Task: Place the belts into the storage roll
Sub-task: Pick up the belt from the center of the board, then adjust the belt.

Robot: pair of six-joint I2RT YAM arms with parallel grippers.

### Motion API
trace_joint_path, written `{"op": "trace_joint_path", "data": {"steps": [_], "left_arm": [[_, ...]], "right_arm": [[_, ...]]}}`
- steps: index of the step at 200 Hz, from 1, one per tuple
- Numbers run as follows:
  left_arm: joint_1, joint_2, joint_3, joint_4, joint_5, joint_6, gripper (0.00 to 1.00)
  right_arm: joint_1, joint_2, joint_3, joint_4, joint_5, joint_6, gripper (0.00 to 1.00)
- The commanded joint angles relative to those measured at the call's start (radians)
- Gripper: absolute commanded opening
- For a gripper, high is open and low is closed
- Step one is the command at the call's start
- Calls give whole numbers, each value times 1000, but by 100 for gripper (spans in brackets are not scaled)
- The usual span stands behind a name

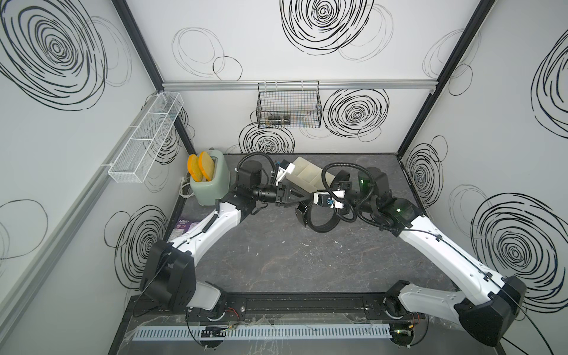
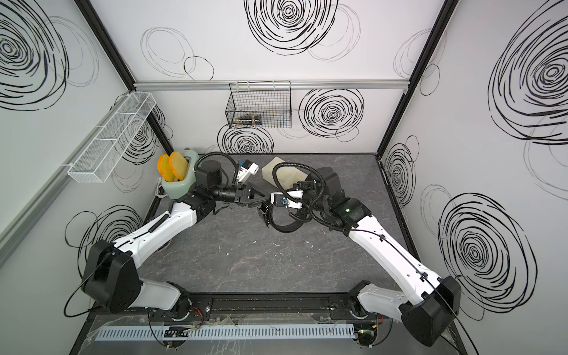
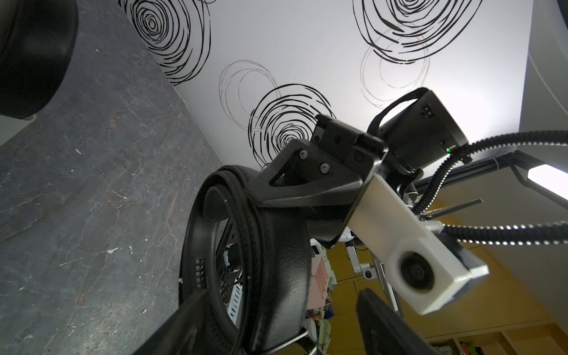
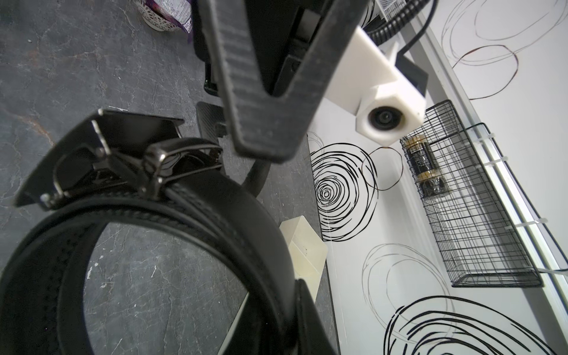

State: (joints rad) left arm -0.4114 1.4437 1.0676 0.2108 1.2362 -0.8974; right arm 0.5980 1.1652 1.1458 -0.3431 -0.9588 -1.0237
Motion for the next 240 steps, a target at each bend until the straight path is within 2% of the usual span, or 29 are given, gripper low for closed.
{"op": "trace_joint_path", "data": {"steps": [1,29,80,104,132,154,177,193,199,220,240], "left_arm": [[-23,26,14,90,44,-57,76],[-58,60,42,110,48,-79,67],[-72,76,26,287,88,-223,51],[-74,76,3,409,89,-307,34],[-74,82,-4,405,85,-312,0],[-68,87,-12,401,75,-305,0],[-53,89,-9,396,65,-297,0],[-36,91,-3,369,65,-271,0],[-29,94,5,340,27,-256,0],[15,98,67,144,-50,-89,0],[46,118,159,-62,-156,110,0]], "right_arm": [[8,-44,14,77,-33,19,0],[21,-47,11,75,-35,16,0],[31,-48,-6,53,-30,2,0],[33,-47,-15,53,-26,1,0],[35,-42,-17,57,-28,2,0],[40,-48,-30,84,-10,19,0],[40,-100,-98,219,56,97,25],[33,-132,-127,290,118,140,29],[30,-141,-126,292,143,147,30],[19,-187,-132,357,285,287,42],[9,-240,-163,461,485,566,53]]}}
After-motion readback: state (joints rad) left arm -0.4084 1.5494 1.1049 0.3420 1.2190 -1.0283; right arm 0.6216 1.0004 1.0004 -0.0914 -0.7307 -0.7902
